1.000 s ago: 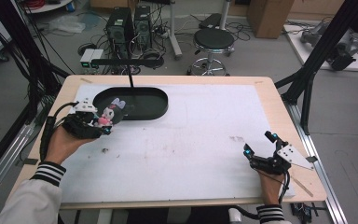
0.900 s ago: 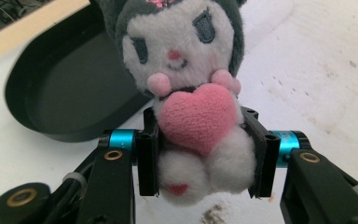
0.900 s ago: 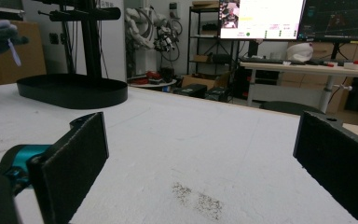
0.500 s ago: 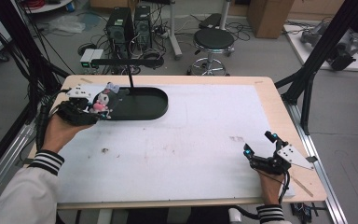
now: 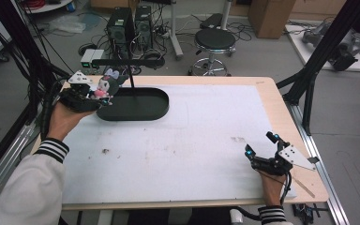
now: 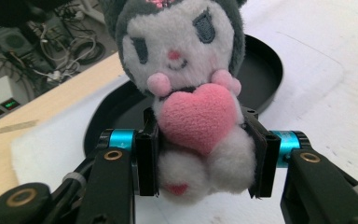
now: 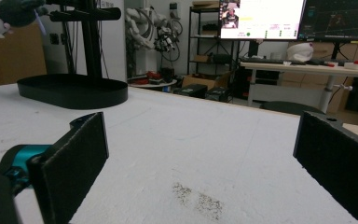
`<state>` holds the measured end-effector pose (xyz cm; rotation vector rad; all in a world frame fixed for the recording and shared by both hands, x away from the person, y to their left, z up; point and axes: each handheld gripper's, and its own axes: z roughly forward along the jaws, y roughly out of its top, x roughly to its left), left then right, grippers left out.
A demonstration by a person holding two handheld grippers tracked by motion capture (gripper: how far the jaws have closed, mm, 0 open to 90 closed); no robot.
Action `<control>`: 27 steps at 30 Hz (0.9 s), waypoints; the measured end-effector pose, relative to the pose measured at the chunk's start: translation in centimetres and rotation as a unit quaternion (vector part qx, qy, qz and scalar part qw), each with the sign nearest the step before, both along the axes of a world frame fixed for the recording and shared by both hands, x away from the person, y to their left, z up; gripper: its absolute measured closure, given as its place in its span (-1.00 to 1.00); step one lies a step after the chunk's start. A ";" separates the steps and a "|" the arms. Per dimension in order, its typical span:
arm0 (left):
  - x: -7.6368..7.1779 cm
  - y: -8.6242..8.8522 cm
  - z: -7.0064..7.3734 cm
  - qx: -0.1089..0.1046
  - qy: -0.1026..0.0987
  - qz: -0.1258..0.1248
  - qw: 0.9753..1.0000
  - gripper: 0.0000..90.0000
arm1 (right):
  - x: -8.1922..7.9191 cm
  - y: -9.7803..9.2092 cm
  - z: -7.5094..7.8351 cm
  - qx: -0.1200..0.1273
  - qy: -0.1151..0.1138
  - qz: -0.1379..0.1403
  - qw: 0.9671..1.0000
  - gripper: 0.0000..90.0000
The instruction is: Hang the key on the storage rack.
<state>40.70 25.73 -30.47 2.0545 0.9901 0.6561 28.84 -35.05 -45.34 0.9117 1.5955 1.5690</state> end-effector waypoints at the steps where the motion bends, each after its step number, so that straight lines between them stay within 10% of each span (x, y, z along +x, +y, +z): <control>1: 0.3 0.2 0.1 -0.007 0.000 0.006 1.000 0.24 | 0.0 0.0 0.0 -0.001 0.000 0.000 1.000 -0.95; 27: 2.4 0.3 1.9 -0.028 -0.013 0.027 0.999 0.24 | 0.0 0.0 0.0 0.001 0.000 0.002 1.000 -0.95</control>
